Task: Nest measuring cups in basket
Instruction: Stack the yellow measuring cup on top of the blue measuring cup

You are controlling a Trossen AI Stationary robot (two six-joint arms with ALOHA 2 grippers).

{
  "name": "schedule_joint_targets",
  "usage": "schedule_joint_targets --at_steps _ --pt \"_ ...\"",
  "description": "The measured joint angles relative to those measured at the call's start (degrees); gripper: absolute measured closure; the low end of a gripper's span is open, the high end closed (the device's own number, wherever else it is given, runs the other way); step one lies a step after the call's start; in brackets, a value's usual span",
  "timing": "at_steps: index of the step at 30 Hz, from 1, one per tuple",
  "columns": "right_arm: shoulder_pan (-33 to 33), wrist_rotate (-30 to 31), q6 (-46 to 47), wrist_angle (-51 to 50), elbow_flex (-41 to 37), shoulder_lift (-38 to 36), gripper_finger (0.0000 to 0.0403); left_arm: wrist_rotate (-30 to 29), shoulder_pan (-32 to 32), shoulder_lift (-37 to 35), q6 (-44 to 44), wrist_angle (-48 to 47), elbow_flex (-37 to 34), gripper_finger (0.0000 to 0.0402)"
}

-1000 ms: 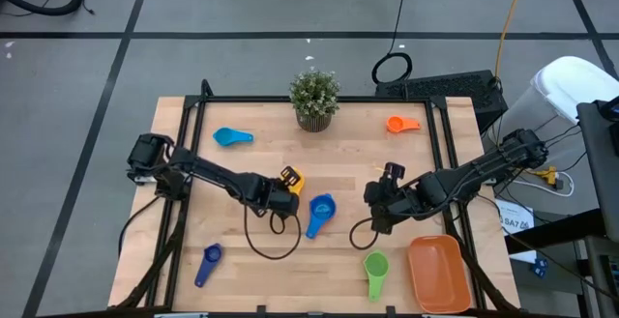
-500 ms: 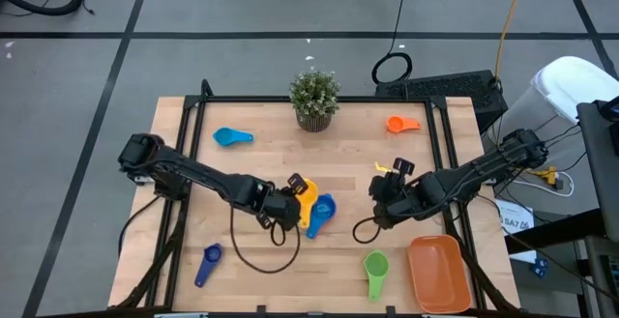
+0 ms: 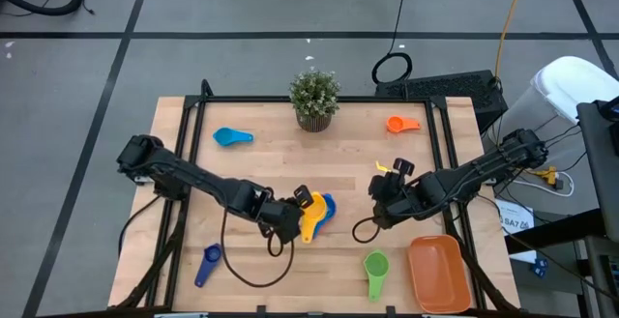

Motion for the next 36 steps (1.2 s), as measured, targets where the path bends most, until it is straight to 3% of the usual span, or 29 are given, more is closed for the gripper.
schedule_joint_targets --at_steps 12,27,36 --pt "0.0 1.51 -0.52 2.22 0.0 -0.01 0.0257 3.21 3.34 2.7 5.66 3.83 -0.14 0.0392" --pt "0.0 1.31 -0.63 2.57 0.0 0.0 0.0257 1.99 5.13 7.58 8.2 3.42 -0.14 0.0388" --pt "0.0 1.27 -0.57 2.57 0.0 0.0 0.0257 1.99 5.02 7.58 7.68 3.34 -0.14 0.0325"
